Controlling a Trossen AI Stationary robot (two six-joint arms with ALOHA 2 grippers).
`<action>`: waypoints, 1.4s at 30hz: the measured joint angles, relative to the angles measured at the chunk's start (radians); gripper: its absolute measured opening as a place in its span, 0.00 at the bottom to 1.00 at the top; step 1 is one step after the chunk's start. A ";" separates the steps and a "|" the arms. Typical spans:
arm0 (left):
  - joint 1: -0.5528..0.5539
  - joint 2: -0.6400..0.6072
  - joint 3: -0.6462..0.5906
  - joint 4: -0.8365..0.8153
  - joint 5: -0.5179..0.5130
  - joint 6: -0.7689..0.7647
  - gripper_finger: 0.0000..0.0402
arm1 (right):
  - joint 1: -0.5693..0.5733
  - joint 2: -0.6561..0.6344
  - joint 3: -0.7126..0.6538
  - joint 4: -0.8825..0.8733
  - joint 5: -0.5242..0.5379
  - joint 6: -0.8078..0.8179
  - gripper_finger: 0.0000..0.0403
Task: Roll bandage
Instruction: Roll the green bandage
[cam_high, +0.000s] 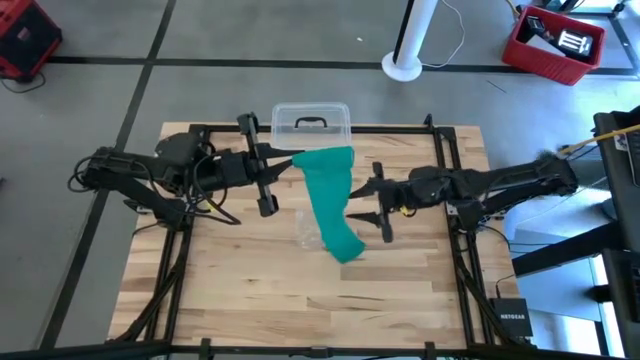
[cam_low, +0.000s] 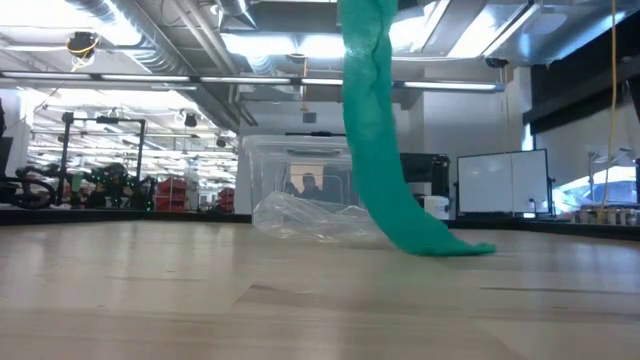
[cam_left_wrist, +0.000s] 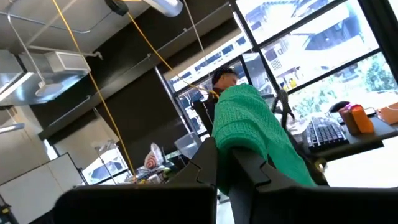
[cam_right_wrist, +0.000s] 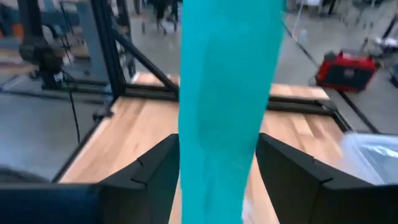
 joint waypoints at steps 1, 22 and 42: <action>0.000 0.001 0.000 0.000 0.000 0.000 0.01 | 0.000 0.004 -0.034 0.067 0.007 -0.004 0.52; -0.077 0.027 0.000 -0.090 0.148 -0.096 0.01 | -0.013 0.083 -0.150 0.373 0.161 -0.334 0.04; -0.121 0.062 -0.307 -0.210 0.260 -0.429 0.01 | -0.122 -0.025 -0.044 0.241 0.262 -0.507 0.01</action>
